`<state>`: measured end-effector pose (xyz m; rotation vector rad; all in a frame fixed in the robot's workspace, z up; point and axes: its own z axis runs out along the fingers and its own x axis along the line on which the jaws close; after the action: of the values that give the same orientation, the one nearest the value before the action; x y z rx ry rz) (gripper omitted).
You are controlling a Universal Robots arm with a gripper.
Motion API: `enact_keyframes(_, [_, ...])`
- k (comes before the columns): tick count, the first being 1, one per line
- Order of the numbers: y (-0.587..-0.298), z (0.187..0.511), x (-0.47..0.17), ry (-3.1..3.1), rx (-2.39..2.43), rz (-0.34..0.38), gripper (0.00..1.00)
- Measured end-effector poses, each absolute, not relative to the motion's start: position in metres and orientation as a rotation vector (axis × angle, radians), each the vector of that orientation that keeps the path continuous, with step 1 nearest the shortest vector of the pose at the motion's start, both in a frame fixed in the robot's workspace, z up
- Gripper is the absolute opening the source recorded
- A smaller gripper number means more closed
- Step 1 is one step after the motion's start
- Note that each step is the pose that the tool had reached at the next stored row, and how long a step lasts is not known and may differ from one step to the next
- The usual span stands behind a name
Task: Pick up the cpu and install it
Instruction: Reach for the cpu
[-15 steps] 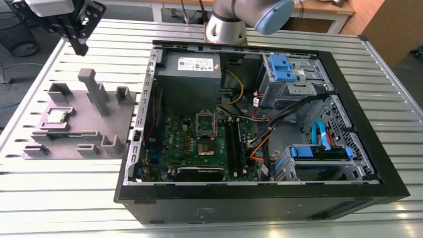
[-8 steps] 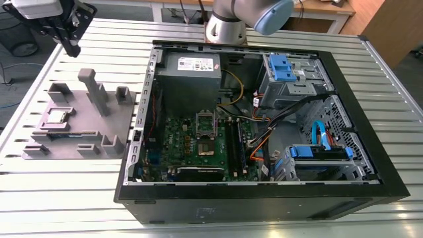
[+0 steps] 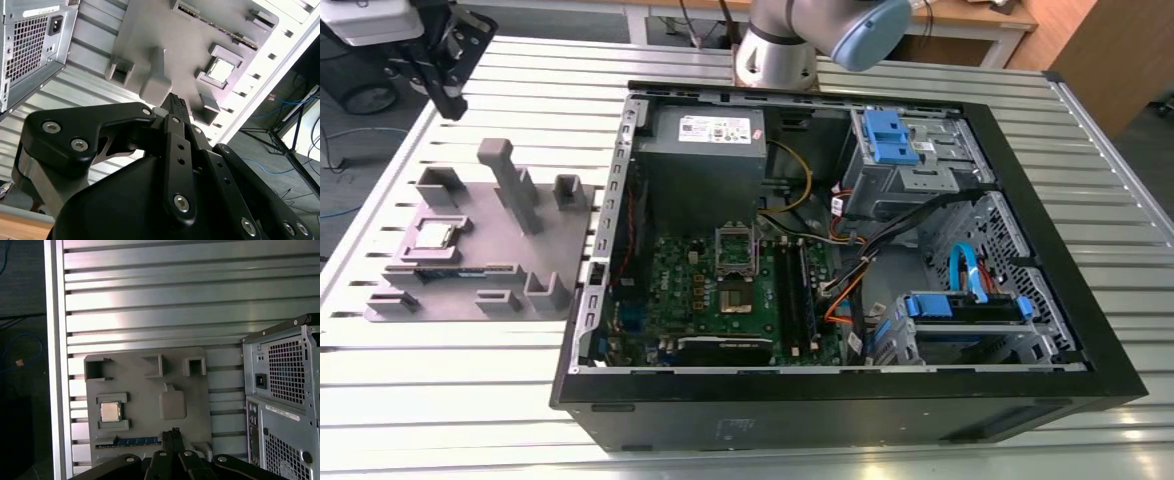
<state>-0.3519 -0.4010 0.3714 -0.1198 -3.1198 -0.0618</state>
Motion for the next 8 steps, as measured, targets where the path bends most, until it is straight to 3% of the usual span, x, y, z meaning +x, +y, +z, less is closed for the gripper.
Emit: enact_keyframes(8, [-0.401,0.365,-0.367,-3.119,-0.12,-0.056,0.11])
